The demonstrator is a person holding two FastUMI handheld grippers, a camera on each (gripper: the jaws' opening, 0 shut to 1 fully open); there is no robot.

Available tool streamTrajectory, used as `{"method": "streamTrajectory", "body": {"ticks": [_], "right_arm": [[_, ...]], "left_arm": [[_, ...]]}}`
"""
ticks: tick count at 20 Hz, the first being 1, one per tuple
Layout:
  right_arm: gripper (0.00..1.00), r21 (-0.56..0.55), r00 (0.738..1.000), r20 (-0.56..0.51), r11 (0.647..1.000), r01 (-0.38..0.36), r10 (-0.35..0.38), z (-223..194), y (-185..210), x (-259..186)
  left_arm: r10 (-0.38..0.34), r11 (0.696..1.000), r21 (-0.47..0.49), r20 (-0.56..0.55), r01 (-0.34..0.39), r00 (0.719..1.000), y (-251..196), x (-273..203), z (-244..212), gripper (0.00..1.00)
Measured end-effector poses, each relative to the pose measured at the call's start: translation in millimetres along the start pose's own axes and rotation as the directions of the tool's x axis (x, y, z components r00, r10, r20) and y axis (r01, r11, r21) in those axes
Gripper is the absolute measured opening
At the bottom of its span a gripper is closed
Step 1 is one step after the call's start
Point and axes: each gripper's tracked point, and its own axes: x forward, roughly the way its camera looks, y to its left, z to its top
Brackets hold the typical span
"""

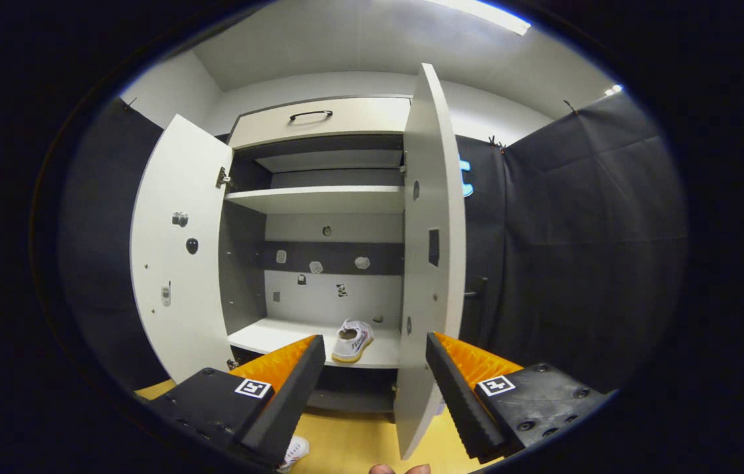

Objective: Grab one shoe with the right hand and put it into the shoe cabinet, grab the other shoe with the left hand and put it into the shoe cabinet; then close the right door with the right hand and the left door with the left hand.

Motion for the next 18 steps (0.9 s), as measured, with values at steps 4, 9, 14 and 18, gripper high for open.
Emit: {"method": "streamTrajectory", "body": {"ticks": [4, 9, 14, 18], "right_arm": [[0.98, -0.028, 0.998, -0.034, 0.998, 0.058, -0.059, -14, -29, -1], [0.98, -0.019, 0.995, -0.049, 0.996, 0.085, -0.086, -20, -49, -1], [0.98, -0.023, 0.994, -0.065, 0.996, 0.091, -0.093, -25, -60, -5], [0.98, -0.009, 0.993, -0.061, 0.995, 0.103, -0.104, -24, -73, -9]], "left_arm": [[-0.026, 0.999, -0.031, -0.054, 0.024, 0.998, 1, 5, -3, 0.45], [-0.015, 0.999, -0.037, -0.122, 0.010, 0.992, 6, 12, 0, 0.33], [0.002, 1.000, -0.021, -0.130, -0.005, 0.992, 5, 6, 11, 0.08], [0.028, 0.999, -0.034, -0.077, -0.030, 0.997, 2, -25, 48, 0.07]]}}
